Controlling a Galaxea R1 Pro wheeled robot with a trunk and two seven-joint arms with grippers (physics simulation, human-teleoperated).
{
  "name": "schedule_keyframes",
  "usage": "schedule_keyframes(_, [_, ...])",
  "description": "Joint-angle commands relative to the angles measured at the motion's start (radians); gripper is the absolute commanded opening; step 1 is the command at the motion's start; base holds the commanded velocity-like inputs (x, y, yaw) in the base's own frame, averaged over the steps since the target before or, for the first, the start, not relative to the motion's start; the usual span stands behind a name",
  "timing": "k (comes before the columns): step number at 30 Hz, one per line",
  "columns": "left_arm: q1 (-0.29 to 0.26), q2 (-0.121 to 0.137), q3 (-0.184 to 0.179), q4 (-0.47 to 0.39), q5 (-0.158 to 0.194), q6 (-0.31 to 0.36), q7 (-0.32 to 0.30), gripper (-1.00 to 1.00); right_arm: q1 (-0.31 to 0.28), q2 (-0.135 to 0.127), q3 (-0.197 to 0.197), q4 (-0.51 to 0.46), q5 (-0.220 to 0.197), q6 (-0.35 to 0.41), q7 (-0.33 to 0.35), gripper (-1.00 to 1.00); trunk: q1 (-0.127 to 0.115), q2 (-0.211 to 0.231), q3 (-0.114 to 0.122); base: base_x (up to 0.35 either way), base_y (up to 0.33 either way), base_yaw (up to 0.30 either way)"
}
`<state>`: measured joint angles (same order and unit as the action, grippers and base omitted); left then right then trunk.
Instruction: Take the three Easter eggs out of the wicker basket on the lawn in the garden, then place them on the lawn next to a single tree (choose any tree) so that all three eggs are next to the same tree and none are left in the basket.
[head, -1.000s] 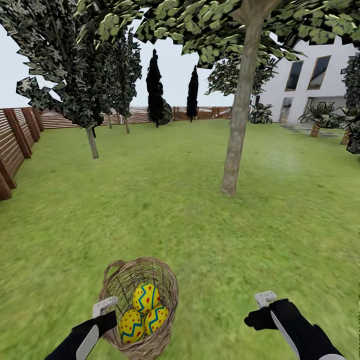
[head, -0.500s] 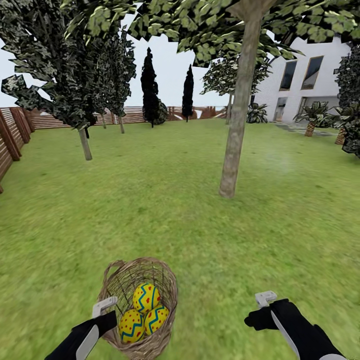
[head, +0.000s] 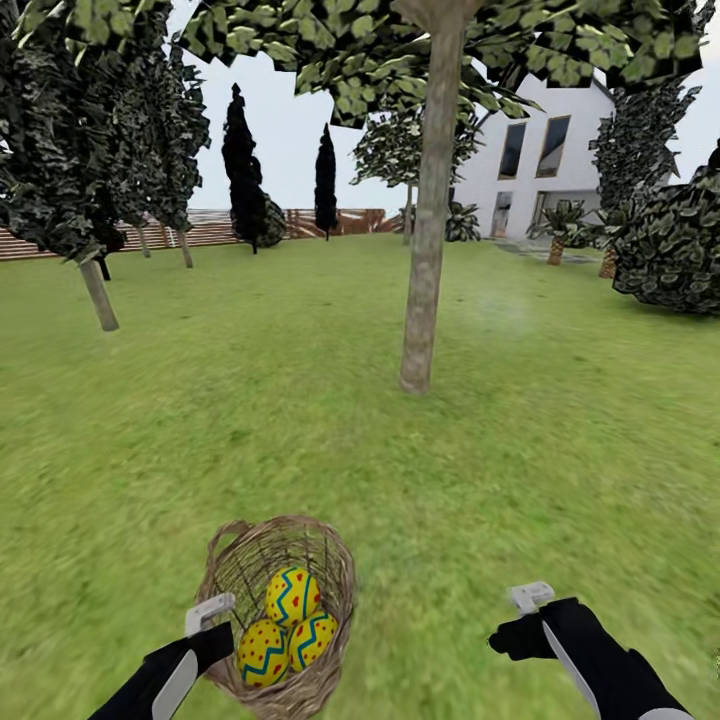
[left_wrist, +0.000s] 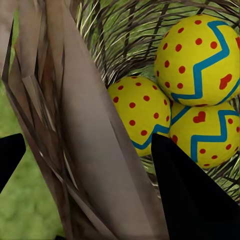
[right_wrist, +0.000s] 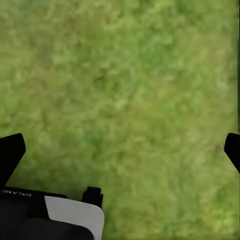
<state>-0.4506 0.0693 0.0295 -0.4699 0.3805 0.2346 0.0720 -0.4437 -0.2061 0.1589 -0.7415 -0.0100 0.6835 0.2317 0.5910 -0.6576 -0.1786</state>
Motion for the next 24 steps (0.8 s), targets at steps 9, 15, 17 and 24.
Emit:
schedule_keyframes(9, [0.000, 0.001, 0.001, -0.004, 0.012, 0.005, 0.005, -1.00, -0.001, -0.002, 0.004, -0.001, -0.001, 0.004, 0.000, 1.00, 0.001, -0.001, -0.008, 0.327, 0.001, -0.266])
schedule_keyframes(15, [0.000, 0.001, 0.003, -0.004, 0.012, 0.006, 0.005, -1.00, -0.001, -0.001, 0.006, -0.001, 0.002, 0.003, 0.000, 1.00, 0.001, -0.001, -0.011, 0.327, 0.000, -0.097])
schedule_keyframes(17, [0.000, 0.001, 0.003, -0.004, 0.012, 0.005, 0.005, -1.00, -0.001, -0.001, 0.005, -0.001, 0.002, 0.004, 0.000, 1.00, 0.001, -0.001, -0.011, 0.328, 0.000, -0.002])
schedule_keyframes(24, [0.000, 0.000, 0.003, -0.004, 0.011, 0.006, 0.005, -1.00, 0.000, -0.002, 0.005, -0.001, 0.001, 0.004, 0.000, 1.00, 0.001, -0.001, -0.011, 0.328, 0.000, 0.000])
